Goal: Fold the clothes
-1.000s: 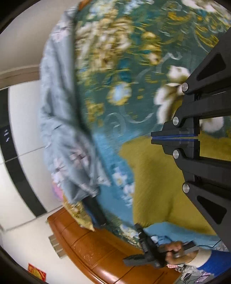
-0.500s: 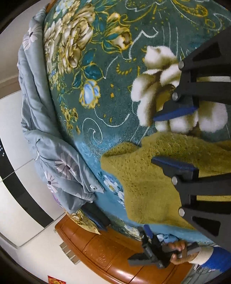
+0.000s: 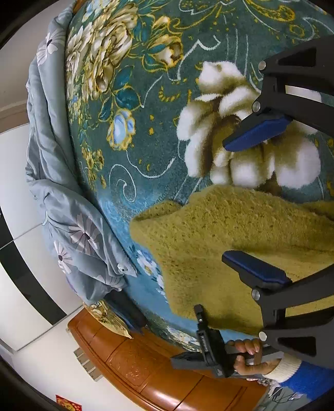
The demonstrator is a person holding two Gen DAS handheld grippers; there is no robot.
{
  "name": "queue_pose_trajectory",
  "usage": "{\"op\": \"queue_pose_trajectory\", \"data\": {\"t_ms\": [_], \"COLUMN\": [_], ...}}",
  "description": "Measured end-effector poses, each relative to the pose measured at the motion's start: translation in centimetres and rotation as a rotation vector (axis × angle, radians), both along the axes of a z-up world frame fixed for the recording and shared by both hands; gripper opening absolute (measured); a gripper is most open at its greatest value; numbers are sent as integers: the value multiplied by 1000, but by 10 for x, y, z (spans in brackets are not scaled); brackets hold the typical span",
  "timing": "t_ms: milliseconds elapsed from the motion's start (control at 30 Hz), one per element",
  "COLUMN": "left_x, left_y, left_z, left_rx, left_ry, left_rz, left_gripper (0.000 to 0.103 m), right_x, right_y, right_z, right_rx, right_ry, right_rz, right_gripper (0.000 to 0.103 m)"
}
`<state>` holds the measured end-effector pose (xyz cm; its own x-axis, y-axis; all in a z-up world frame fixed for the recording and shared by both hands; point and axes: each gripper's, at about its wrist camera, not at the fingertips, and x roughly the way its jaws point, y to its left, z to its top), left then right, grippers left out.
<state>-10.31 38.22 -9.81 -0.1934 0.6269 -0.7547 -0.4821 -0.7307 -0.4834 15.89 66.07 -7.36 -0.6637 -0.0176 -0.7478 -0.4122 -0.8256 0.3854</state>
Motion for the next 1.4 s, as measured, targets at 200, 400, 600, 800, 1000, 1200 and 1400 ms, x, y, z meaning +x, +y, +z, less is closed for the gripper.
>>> {"op": "queue_pose_trajectory", "data": {"t_ms": [200, 400, 600, 800, 1000, 1200, 1400], "left_x": [-11, -13, -12, -11, -16, -17, -13], "left_y": [-58, -161, -208, -195, -197, -197, -186], "left_z": [47, 35, -21, -17, -21, -21, -9], "left_rx": [161, 66, 5, 0, 38, 48, 47], "left_ry": [73, 116, -6, 30, 17, 0, 25], "left_rz": [114, 306, 358, 316, 300, 308, 305], "left_gripper": [14, 14, 15, 16, 16, 17, 17], "right_x": [2, 3, -25, -70, -90, -97, -89], "right_y": [-3, -7, -23, -41, -49, -46, -32], "right_z": [2, 2, -9, -17, -33, -42, -34], "right_rx": [1, 5, -7, -17, -75, -140, -149], "right_ry": [0, 5, -13, -35, -43, -63, -47], "right_rz": [-10, -2, 50, 121, 126, 92, 23], "right_gripper": [82, 82, 82, 82, 82, 46, 11]}}
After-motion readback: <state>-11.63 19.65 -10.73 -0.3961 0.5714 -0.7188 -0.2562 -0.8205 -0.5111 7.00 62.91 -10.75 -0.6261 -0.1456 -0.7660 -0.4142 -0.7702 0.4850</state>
